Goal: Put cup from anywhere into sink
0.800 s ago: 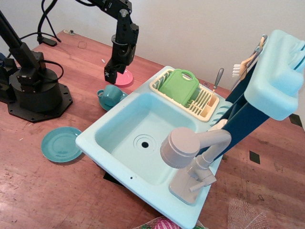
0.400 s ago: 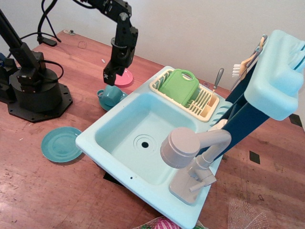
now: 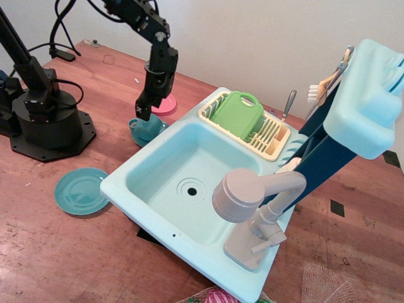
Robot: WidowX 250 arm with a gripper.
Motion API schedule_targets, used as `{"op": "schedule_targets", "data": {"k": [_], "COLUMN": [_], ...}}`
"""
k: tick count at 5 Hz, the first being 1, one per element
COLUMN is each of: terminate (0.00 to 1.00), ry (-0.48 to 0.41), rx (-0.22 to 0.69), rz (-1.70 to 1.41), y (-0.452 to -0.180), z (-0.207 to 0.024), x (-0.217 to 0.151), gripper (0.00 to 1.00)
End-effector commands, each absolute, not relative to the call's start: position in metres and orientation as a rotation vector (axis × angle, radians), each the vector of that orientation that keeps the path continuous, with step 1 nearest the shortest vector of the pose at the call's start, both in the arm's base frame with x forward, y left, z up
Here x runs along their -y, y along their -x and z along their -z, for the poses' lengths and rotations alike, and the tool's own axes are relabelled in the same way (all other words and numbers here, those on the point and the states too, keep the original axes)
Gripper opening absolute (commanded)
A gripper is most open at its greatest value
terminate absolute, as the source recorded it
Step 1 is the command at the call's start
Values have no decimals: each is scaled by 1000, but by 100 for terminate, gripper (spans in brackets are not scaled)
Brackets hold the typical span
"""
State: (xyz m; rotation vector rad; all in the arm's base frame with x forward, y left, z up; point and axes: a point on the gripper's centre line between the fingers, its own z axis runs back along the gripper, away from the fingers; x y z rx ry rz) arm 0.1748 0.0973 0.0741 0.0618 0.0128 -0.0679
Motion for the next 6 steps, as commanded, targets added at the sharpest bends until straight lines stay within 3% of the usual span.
{"op": "schedule_targets", "data": {"k": [1,2,3,4,6], "terminate": [0,0,0,0,0], "ry": [-55,-18,-48,-57,-30], "rx": [15,1,-2,-37,-50], "rz": [55,84,90,133,202], "y": [-168,-176,-179,-192,-213], "z": [-45,-33,-44,-58,-58], "x": [-105,-95,-90,-93,-84], "gripper": [100,100,0,0,0]}}
